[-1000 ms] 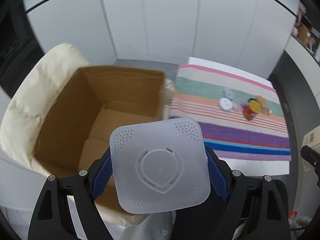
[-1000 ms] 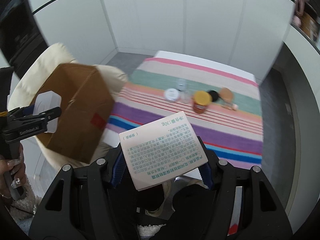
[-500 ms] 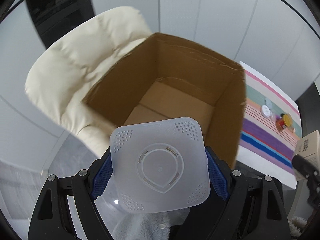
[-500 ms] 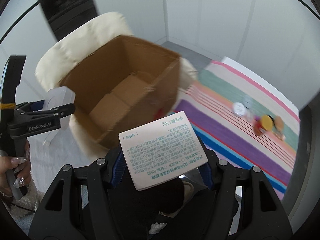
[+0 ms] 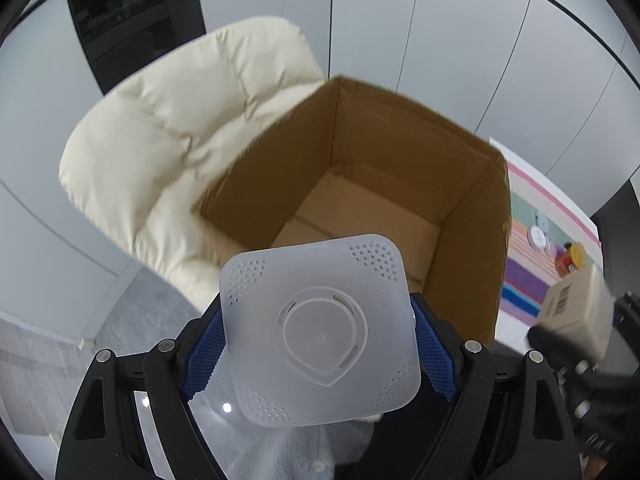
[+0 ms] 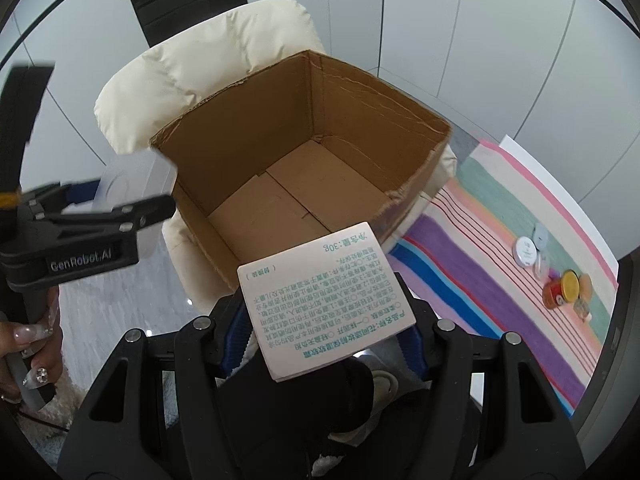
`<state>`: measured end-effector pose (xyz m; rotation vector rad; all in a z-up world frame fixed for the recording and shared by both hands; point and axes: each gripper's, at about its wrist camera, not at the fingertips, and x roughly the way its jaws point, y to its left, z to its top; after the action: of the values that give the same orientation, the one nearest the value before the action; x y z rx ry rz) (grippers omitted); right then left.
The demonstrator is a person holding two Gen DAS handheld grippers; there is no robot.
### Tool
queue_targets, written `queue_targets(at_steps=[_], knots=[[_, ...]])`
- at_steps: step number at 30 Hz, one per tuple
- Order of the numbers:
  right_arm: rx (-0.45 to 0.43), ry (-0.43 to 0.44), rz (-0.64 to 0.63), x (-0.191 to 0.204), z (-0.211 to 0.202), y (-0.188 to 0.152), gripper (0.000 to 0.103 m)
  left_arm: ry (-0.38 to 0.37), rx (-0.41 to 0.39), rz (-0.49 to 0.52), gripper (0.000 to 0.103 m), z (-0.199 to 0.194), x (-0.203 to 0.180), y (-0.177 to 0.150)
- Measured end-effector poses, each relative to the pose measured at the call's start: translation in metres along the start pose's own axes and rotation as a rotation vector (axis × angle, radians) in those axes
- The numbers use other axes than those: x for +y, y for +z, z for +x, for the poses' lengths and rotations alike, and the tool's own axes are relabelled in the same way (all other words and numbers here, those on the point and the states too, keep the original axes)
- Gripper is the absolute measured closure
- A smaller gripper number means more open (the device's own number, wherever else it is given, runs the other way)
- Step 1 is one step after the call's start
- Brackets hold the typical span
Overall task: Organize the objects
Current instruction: 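Carry both items over the cardboard box and open both tools to drop them, then withdraw both tools from the cardboard box back toward the cloth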
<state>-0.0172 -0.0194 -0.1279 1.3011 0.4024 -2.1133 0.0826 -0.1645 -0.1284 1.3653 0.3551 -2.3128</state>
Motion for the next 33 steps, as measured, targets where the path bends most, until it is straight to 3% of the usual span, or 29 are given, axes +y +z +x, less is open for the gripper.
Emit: queue_targets(at_steps=[11,18,19,22,24,33], knots=[[-0.007,-0.015,-0.055,0.010,0.047,0.055,0.038,0.026,-0.026,-0.025,0.017,0.042,-0.024,0.067],[-0.007,-0.012,-0.055,0.009,0.069,0.078,0.038,0.003,0.008,-0.057,0.016,0.063,-0.019,0.077],[-0.012,0.006,-0.051,0.008,0.071,0.080,0.035,-0.014,0.024,-0.054,0.016,0.066,-0.019,0.077],[-0.018,0.053,-0.030,0.005,0.073,0.081,0.002,-0.025,0.066,-0.044,0.010,0.074,-0.021,0.075],[-0.041,0.048,-0.026,0.004,0.071,0.079,0.000,-0.026,0.068,-0.044,0.003,0.075,-0.021,0.073],[-0.037,0.038,-0.005,-0.004,0.068,0.076,0.000,-0.023,0.044,-0.042,0.002,0.065,-0.023,0.072]])
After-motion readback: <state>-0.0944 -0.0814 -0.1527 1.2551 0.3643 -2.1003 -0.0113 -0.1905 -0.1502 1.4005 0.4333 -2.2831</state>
